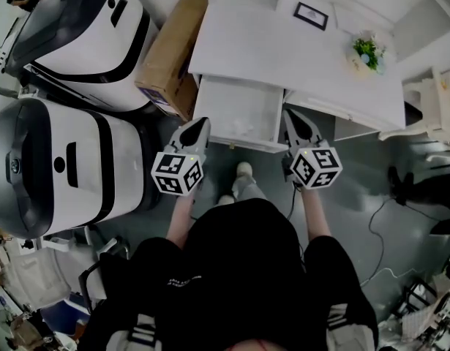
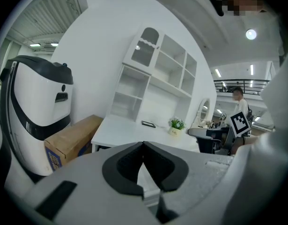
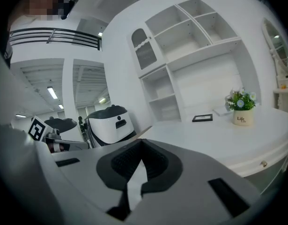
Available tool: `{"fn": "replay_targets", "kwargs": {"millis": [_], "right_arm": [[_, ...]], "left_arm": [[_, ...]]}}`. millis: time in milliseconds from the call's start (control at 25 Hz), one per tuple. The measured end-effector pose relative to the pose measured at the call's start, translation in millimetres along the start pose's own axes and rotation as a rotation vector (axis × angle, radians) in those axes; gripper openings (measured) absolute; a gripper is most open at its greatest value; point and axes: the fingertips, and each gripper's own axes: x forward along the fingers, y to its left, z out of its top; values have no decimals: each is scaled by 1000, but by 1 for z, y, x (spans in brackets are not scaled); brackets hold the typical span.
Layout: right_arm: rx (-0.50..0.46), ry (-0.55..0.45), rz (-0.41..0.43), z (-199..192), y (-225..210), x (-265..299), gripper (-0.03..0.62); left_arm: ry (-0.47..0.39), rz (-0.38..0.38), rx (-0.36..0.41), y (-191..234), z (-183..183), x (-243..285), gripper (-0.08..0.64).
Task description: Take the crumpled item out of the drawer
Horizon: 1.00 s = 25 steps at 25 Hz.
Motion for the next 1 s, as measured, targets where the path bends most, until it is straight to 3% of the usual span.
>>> {"fn": "replay_targets", "kwargs": {"millis": [480,1000], "right_arm": [[14,168,128,-32,-30,72,-8],[30,474,262,-126,-29,130,-8]], "left_arm": [[100,39,-78,22,-24,64,-2],[275,4,-136,33,-72,115,-3]]}}
